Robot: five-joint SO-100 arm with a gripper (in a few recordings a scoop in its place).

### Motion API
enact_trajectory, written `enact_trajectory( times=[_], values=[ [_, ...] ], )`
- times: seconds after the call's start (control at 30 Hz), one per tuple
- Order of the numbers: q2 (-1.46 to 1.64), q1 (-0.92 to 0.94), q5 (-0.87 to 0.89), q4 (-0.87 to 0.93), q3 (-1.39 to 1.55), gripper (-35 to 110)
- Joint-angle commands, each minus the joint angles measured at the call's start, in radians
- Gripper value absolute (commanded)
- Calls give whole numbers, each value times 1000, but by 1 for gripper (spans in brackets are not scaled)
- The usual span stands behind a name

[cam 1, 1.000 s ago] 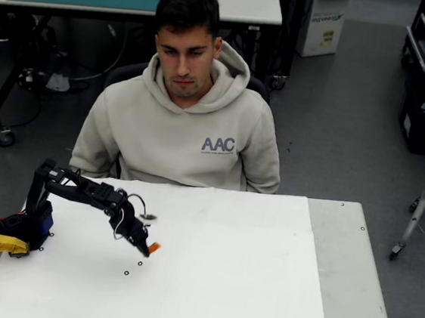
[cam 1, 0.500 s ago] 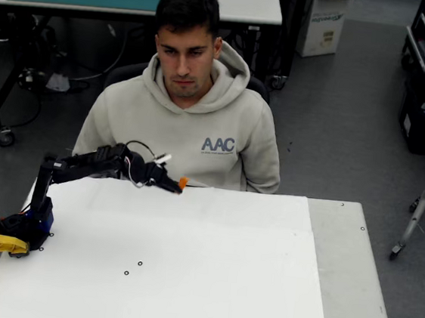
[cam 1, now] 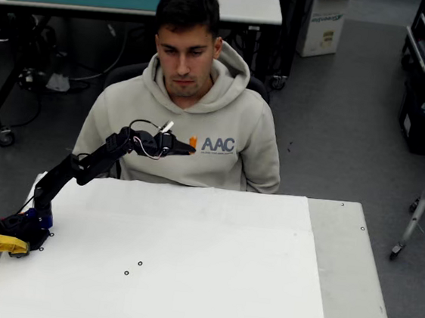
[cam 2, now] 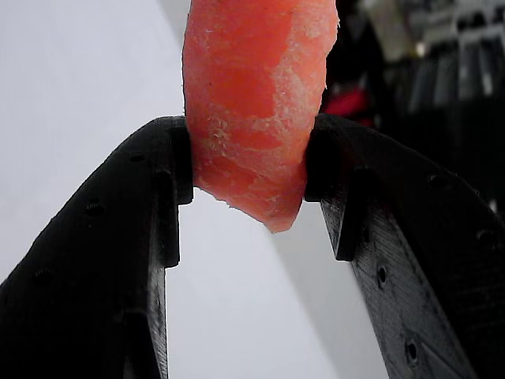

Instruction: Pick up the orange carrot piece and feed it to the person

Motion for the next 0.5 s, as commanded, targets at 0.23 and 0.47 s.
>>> enact_trajectory(
  times=[0.23, 0.47],
  values=[
    [-41, -84, -3, -26, -308, -2],
    [-51, -87, -3, -291, -296, -2]
  ],
)
